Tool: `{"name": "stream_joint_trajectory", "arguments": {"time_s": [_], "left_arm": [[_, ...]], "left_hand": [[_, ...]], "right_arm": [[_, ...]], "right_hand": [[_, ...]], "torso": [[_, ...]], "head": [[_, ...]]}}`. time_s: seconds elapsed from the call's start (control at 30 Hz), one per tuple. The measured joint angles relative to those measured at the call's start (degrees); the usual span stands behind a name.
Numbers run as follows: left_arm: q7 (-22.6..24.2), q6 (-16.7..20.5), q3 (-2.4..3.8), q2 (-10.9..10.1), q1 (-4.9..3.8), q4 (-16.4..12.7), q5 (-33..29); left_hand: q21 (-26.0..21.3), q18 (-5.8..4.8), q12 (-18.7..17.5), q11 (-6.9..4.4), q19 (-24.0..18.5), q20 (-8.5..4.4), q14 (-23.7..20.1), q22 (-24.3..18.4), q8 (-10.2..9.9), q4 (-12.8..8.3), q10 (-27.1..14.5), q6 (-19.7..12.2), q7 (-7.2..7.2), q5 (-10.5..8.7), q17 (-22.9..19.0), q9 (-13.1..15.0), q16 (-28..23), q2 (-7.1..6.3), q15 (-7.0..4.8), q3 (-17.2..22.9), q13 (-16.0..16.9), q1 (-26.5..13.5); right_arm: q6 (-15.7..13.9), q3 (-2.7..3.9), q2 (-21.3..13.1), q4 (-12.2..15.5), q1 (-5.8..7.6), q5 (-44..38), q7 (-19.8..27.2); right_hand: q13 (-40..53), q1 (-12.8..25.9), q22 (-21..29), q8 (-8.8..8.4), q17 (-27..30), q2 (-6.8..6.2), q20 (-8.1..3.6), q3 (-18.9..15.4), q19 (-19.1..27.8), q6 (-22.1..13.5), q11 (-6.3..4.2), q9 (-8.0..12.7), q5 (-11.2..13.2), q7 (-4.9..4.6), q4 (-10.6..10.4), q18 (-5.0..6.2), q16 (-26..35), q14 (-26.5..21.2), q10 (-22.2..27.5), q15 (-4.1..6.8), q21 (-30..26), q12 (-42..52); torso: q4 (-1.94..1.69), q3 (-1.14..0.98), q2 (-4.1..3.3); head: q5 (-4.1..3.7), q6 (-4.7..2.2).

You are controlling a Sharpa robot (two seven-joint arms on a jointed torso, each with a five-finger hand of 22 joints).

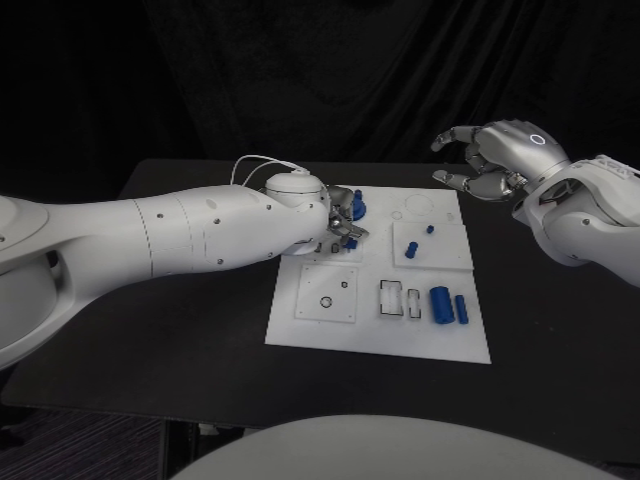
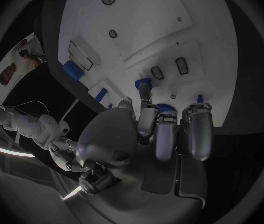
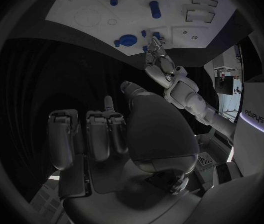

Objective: Assemble the parts on the task board

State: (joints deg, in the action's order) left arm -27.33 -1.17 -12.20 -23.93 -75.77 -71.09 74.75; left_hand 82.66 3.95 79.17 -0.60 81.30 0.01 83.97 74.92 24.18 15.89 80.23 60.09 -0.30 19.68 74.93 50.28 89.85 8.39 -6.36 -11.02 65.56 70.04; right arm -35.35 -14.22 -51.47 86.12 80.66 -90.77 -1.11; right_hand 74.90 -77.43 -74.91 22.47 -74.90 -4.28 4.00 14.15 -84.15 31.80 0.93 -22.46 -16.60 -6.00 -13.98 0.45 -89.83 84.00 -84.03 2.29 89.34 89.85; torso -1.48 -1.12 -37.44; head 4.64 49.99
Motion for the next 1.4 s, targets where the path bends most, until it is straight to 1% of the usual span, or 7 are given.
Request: {"name": "stream_joint_trajectory", "arguments": {"time_s": [0.53,0.67,0.73,0.87,0.93,1.23,1.4], "left_arm": [[1.5,0.5,0.0,-1.0,0.02,-0.8,0.0],[3.3,2.7,0.0,-3.4,0.02,-2.7,0.0],[4.8,4.5,0.0,-4.8,0.02,-3.7,0.0],[7.7,7.6,0.0,-7.4,0.02,-5.5,-0.5],[9.1,8.7,0.0,-8.5,0.02,-6.4,-1.4],[12.6,9.9,0.0,-13.2,0.02,-9.6,-6.6],[15.1,10.6,-0.01,-16.3,0.02,-11.3,-9.9]], "left_hand": [[-0.5,0.01,0.0,-0.03,-0.4,0.0,0.0,0.0,-0.6,-0.9,0.0,0.0,0.0,0.0,0.0,0.9,0.0,-0.75,0.02,0.9,0.0,1.4],[-0.5,0.0,0.0,-0.1,-0.4,0.0,0.0,0.0,-0.6,-1.0,-0.1,0.0,0.0,0.39,0.0,2.4,0.0,-1.22,0.03,1.3,-0.2,2.1],[-0.5,0.0,0.0,-0.1,-0.3,-0.14,0.0,0.0,0.0,-1.0,-0.1,-0.2,0.08,0.39,0.0,4.5,0.0,-1.44,0.03,1.7,-0.2,2.3],[-0.5,0.0,0.0,-0.01,0.0,0.02,0.0,0.0,1.6,-0.4,0.0,-3.9,0.45,0.39,0.0,10.9,0.0,-2.05,0.04,2.6,-0.2,3.0],[-0.5,0.0,0.0,0.0,0.1,0.11,0.0,0.0,1.6,-0.4,0.0,-4.7,0.54,0.39,0.0,12.2,0.0,-2.36,0.05,2.8,-1.6,3.3],[-0.5,0.0,0.0,0.01,0.2,0.18,0.0,0.0,1.6,-0.2,0.0,-7.0,1.01,-0.23,0.0,14.7,0.0,-2.57,0.2,3.5,-1.9,3.5],[-0.5,0.0,0.0,0.13,0.5,0.52,0.1,0.0,-0.6,-0.8,0.1,-10.3,2.07,1.14,0.0,15.7,0.0,-3.03,0.55,4.6,-1.9,5.2]], "right_arm": [[0.4,0.0,0.0,0.0,0.0,0.0,-0.1],[0.5,-0.01,-0.2,0.3,0.0,0.0,-0.1],[0.8,-0.01,-0.2,0.7,-0.03,0.0,-0.2],[1.7,0.01,-0.2,1.5,-0.25,0.0,-0.7],[2.4,0.02,0.1,1.8,-0.5,0.0,-1.2],[6.5,0.01,2.3,3.0,-2.16,-0.3,-4.6],[9.4,-0.01,4.4,3.6,-3.12,-1.1,-7.4]], "right_hand": [[0.0,0.0,0.0,0.21,0.0,0.0,0.0,0.0,0.0,0.0,0.0,0.0,0.0,0.0,0.0,0.0,0.0,0.0,0.0,0.0,0.0,0.0],[0.0,0.0,0.0,1.02,0.0,0.0,0.0,0.0,0.0,1.0,0.0,0.2,0.0,-0.3,0.3,0.0,0.0,0.0,0.0,0.0,0.1,0.0],[0.0,0.0,0.0,1.59,0.0,0.0,0.0,0.0,0.0,2.3,0.0,0.4,0.0,-0.43,0.3,0.0,0.0,0.0,0.0,0.0,0.5,0.0],[0.0,0.0,0.0,2.03,0.0,-0.02,0.0,0.0,0.0,4.6,0.0,0.8,0.0,-0.62,0.3,0.0,0.0,0.0,0.0,0.0,0.5,0.0],[0.0,0.3,0.0,2.04,0.0,-0.33,0.21,0.0,0.2,5.9,0.42,1.1,0.0,-0.77,0.3,0.0,0.0,0.0,0.0,0.0,0.5,0.0],[0.0,2.4,0.0,1.98,0.0,-1.2,0.62,-1.0,0.2,11.0,1.18,2.1,0.0,-1.09,0.2,-0.01,0.0,0.0,0.1,-0.83,0.5,0.0],[0.0,2.7,0.0,1.82,0.0,-1.3,0.63,-1.2,0.2,11.9,1.24,2.1,0.0,-1.02,0.4,-0.01,0.0,0.0,0.0,-0.83,0.5,0.0]], "torso": [[-0.09,-0.05,-0.03],[-0.12,-0.05,-0.03],[-0.13,-0.05,-0.03],[-0.15,-0.05,-0.03],[-0.14,-0.04,-0.03],[-0.2,0.04,-0.06],[-0.35,0.08,-0.03]], "head": [[0.01,0.0],[-0.19,0.0],[-0.23,0.0],[-0.37,0.0],[-0.38,0.0],[-0.72,0.0],[-1.01,0.0]]}}
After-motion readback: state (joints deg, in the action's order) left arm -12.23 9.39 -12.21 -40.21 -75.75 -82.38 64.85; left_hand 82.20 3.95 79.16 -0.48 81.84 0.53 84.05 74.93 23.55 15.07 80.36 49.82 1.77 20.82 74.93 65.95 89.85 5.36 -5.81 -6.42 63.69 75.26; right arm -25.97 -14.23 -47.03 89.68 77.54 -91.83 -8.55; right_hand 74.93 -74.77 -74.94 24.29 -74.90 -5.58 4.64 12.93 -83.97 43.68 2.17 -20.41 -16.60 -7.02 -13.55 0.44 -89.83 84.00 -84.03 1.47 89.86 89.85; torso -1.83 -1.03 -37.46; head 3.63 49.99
